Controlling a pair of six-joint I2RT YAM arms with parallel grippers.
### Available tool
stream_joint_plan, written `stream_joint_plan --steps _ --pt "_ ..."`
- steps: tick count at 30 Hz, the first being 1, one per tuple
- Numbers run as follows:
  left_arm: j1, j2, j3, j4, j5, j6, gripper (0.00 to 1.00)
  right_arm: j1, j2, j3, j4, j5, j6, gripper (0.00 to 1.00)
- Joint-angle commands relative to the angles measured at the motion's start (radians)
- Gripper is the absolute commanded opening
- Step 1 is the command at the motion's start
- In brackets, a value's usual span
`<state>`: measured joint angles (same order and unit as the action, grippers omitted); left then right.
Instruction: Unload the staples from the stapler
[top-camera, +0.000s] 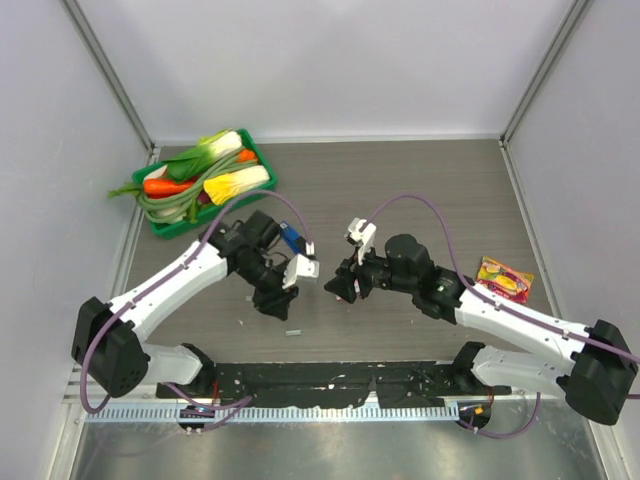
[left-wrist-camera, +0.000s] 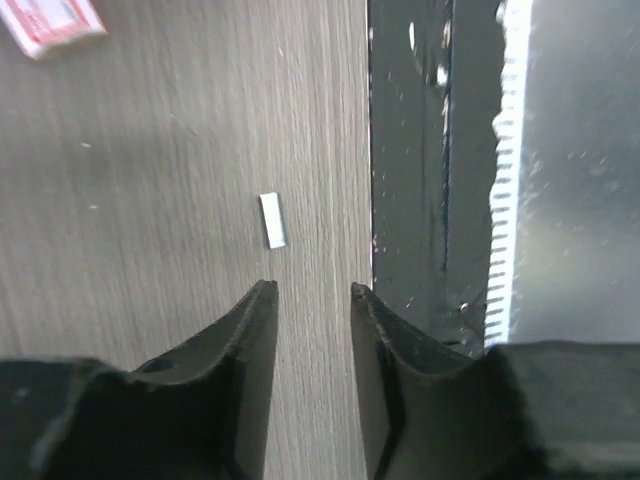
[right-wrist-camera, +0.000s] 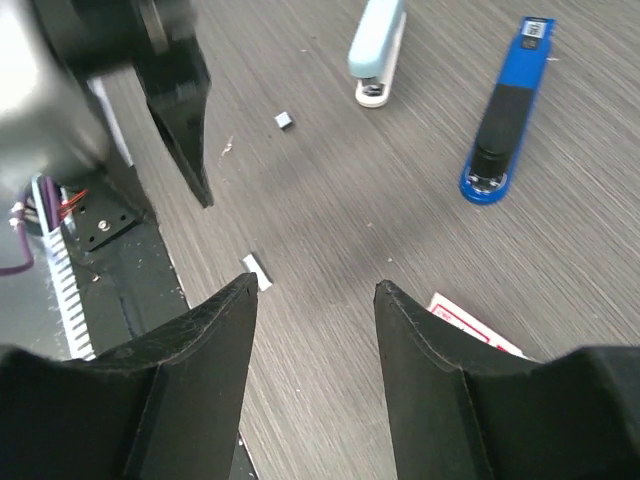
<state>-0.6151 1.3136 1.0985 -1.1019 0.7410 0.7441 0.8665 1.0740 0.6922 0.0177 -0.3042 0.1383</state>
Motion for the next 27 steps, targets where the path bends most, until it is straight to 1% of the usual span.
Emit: stream_joint_plan --steps 1,6,11,16,20,27 --pt "-0.083 -0.008 -0.101 0.143 -0.176 -0.031 0.42 0.005 -0.082 -0.019 0.034 0.129 0.037 0.56" --pt "-0.113 0.012 -0.164 0.207 -0.229 -0.061 0.54 0.005 -0.101 -0.013 0.010 0.149 0.037 0.57" --pt "-0.143 0.022 -0.221 0.309 -0.259 -0.117 0.60 0.005 -0.137 -0.034 0.024 0.191 0.050 0.57" --pt "-0.181 0.059 -0.273 0.434 -0.340 -0.169 0.62 0.005 -0.190 -0.053 0.042 0.250 0.067 0.57" --pt "-0.212 0.087 -0.324 0.490 -0.385 -0.189 0.62 0.003 -0.235 -0.051 0.041 0.284 0.072 0.57" --pt "-0.265 0.111 -0.348 0.554 -0.422 -0.232 0.62 -0.003 -0.229 -0.036 0.027 0.286 0.073 0.57"
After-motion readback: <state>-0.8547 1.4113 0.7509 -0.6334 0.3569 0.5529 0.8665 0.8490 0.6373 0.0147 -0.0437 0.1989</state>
